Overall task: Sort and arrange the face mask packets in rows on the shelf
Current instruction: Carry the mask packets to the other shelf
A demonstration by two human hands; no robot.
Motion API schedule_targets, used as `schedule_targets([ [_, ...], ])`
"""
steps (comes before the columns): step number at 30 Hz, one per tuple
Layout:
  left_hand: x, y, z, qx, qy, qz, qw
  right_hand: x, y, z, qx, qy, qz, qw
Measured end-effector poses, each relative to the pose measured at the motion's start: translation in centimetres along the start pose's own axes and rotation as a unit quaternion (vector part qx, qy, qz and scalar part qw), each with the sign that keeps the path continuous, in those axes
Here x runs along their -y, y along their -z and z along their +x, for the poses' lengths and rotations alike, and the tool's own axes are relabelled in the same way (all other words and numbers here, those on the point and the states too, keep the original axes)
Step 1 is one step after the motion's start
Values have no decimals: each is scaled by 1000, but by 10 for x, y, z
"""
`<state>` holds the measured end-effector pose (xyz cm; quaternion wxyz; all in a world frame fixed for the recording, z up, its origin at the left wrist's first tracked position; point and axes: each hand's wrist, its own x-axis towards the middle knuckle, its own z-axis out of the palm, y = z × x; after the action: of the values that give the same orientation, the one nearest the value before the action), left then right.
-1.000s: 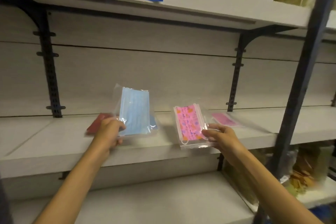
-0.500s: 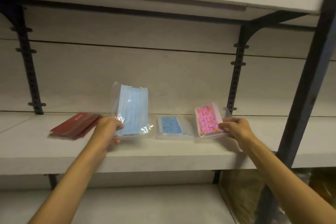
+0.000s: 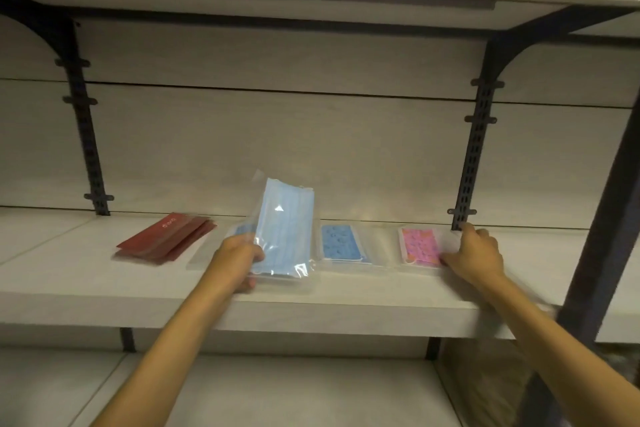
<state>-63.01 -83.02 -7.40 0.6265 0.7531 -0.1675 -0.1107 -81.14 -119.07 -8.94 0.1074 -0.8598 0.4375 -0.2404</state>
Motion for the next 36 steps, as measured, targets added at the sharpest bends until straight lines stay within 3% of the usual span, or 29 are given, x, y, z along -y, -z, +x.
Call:
schedule_targets([
  [7, 0, -5, -8, 55, -3, 16, 998, 6, -1, -1, 49, 80, -100, 990],
  [12, -6, 18, -10, 16, -13, 6, 1000, 35, 3, -10, -33, 128, -94, 987],
  [20, -18, 107, 1, -29, -32, 12, 999, 146, -12, -54, -49, 228, -9, 972],
  [26, 1, 201, 33, -15, -48, -19, 999, 246, -36, -105, -46, 256, 17, 965],
  [30, 19, 264, 64, 2, -61, 19, 998, 310, -56, -136, -44, 252, 21, 967],
  [36, 47, 323, 117, -55, -41, 163, 984, 382, -82, -170, -43, 241, -7, 969],
])
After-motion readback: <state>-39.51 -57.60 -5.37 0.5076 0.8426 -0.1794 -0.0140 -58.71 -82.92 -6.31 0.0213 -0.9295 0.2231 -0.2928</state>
